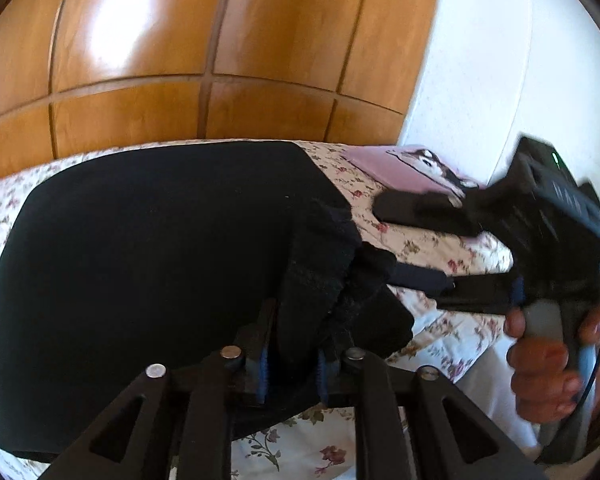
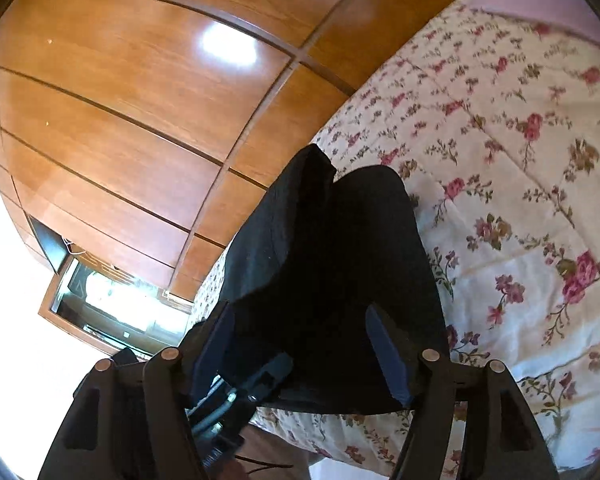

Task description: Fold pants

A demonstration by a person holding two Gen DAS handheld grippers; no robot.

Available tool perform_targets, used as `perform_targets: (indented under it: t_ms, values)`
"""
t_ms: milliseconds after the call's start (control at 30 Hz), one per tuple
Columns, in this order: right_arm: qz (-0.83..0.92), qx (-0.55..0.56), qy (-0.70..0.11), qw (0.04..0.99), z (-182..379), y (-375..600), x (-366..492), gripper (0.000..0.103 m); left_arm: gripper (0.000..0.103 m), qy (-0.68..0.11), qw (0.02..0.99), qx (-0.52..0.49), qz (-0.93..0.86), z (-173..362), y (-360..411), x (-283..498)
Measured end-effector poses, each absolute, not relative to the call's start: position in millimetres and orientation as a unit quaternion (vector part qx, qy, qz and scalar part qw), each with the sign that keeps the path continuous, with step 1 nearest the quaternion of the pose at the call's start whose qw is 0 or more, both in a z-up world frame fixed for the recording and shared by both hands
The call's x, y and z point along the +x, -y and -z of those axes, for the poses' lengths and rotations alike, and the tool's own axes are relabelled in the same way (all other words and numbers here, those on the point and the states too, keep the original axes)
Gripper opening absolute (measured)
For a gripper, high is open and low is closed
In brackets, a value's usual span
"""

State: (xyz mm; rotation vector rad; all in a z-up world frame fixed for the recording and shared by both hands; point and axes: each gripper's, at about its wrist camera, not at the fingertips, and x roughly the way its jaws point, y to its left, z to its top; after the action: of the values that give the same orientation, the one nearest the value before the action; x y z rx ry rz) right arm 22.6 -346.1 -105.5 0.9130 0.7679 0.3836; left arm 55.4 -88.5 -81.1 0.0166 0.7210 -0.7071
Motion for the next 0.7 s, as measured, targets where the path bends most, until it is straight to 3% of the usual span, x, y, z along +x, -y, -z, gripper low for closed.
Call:
perform_targets:
  t_ms: [133, 333, 500, 533, 600, 633, 700]
  values:
    - [-0.182, 0.421, -0.366, 0.81, 105.0, 343.3, 29.6, 0.073, 0.044, -0.347, 0.862, -0.002, 0.37, 76.9, 87.4, 43.4]
    - [-0.191, 0.4, -0.384, 0.81, 104.0, 334.2, 40.9, 0.074, 0.046, -0.324, 0.849, -0.009, 0.418, 61.7, 72.9, 22.0]
    - [-0.194, 0.404, -0.4, 0.799, 110.6, 329.4, 57.2, 0.074, 0.046, -0.265, 0.894, -0.011, 0.362, 42.1, 40.6, 16.8]
    - [-0.19, 0.396, -0.407, 0.801, 110.8, 326.8, 61.4, 0.07, 0.046, -0.262, 0.907, -0.011, 0.33, 40.8, 32.2, 21.9]
    - [-0.177, 0.371, -0.418, 0.81, 109.7, 320.1, 67.0, 0.045, 0.045, -0.275, 0.922, -0.016, 0.272, 45.0, 21.1, 42.9]
    - [-0.171, 0.348, -0.433, 0.814, 109.2, 313.6, 71.1, 0.026, 0.046, -0.287, 0.925, -0.031, 0.248, 48.1, 10.3, 52.6]
    - [-0.166, 0.323, -0.44, 0.821, 104.4, 306.4, 74.2, 0.019, 0.046, -0.304, 0.924, -0.068, 0.221, 53.1, -8.7, 65.3]
